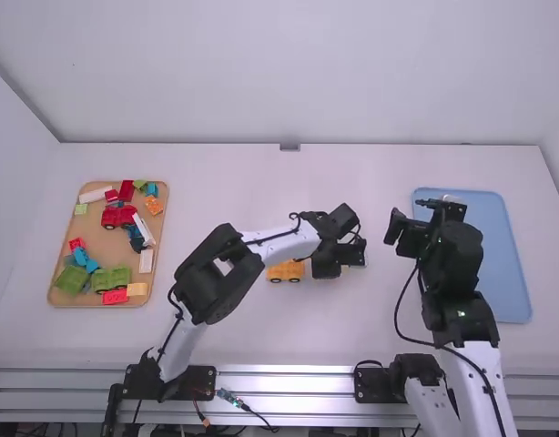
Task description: Assemble lego blocks to make yellow taxi
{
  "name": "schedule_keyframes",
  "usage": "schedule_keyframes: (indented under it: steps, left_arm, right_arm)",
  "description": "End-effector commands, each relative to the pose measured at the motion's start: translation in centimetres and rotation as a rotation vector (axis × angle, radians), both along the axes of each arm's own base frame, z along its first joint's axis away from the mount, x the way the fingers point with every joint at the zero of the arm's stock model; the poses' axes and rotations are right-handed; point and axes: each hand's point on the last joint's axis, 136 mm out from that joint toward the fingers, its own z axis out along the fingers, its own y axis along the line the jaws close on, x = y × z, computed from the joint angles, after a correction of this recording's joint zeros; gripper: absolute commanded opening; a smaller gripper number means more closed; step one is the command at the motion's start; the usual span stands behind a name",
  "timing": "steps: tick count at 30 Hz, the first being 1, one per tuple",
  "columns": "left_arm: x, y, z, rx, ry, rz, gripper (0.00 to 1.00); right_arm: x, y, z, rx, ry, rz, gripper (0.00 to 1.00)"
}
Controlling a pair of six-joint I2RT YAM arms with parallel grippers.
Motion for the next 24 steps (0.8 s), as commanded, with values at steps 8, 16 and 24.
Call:
schedule_keyframes:
  steps: [8, 16, 24]
  left_arm:
    - [0.8, -0.3, 1.2, -0.028, -0.011, 0.021, 0.99]
    - [3.5, 2.4, 9.1, -0.144, -0.109, 0.082, 0.99]
    - [3.5, 7.5, 13.5, -0.328, -0.177, 0.114, 0.99]
  right_arm:
    - [1.2, 0.1, 0.9, -0.045, -0.013, 0.02, 0.99]
    - [1.5, 2.1, 1.2, -0.117, -0.042, 0.234, 0.99]
    - [1.5, 6.7, -2.2, -0.185, -0.019, 0.693, 0.99]
